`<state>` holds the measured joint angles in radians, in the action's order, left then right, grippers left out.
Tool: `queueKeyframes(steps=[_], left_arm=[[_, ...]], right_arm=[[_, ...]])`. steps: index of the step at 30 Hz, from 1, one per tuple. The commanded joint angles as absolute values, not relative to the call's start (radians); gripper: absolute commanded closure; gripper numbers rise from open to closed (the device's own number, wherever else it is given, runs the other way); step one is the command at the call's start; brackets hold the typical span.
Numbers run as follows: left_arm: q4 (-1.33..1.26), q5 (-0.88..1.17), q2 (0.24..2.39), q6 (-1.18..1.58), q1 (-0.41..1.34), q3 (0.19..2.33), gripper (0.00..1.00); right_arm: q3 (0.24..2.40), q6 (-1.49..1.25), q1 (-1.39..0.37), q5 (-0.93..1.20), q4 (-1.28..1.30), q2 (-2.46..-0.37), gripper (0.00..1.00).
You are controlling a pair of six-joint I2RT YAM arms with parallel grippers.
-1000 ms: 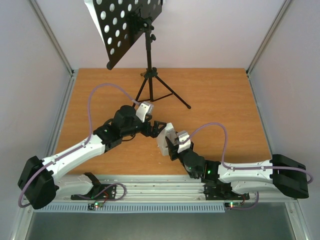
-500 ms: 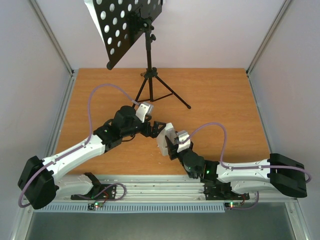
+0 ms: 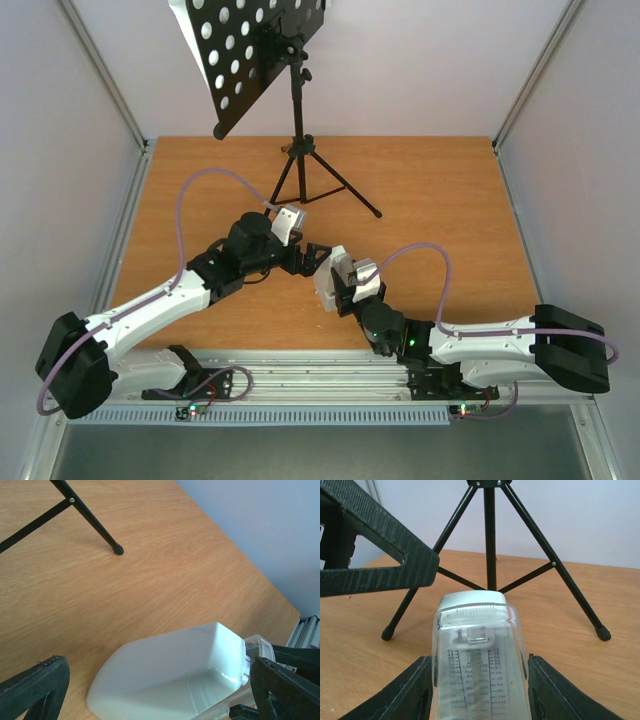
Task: Pack up the instrument practice props
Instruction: Adjust the cover of the metronome on the metronome.
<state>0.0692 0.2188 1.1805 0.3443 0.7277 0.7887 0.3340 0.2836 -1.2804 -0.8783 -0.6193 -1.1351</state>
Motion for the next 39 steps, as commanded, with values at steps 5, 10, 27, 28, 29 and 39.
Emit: queueKeyframes(steps=[5,10,27,28,29,39], left_arm=[[0.042,0.216,1.157,0.352,0.722,0.779,0.01],[0.043,0.218,1.158,0.351,0.72,0.779,0.01],[0.011,0.231,1.141,0.345,0.721,0.732,0.01],[0.011,0.229,1.139,0.344,0.72,0.728,0.01],[0.011,0.231,1.138,0.341,0.72,0.724,0.01],[-0.127,0.337,1.139,0.334,0.72,0.646,0.03]], right_arm=[[0.373,0.227,-1.287,-0.92,-0.644,-1.151,0.55],[0.377,0.219,-1.288,-0.912,-0.637,-1.154,0.55],[0.361,0.234,-1.292,-0.87,-0.626,-1.123,0.58],[0.357,0.232,-1.292,-0.868,-0.62,-1.118,0.59],[0.352,0.228,-1.292,-0.865,-0.614,-1.111,0.6],[0.328,0.2,-1.292,-0.857,-0.578,-1.088,0.61]])
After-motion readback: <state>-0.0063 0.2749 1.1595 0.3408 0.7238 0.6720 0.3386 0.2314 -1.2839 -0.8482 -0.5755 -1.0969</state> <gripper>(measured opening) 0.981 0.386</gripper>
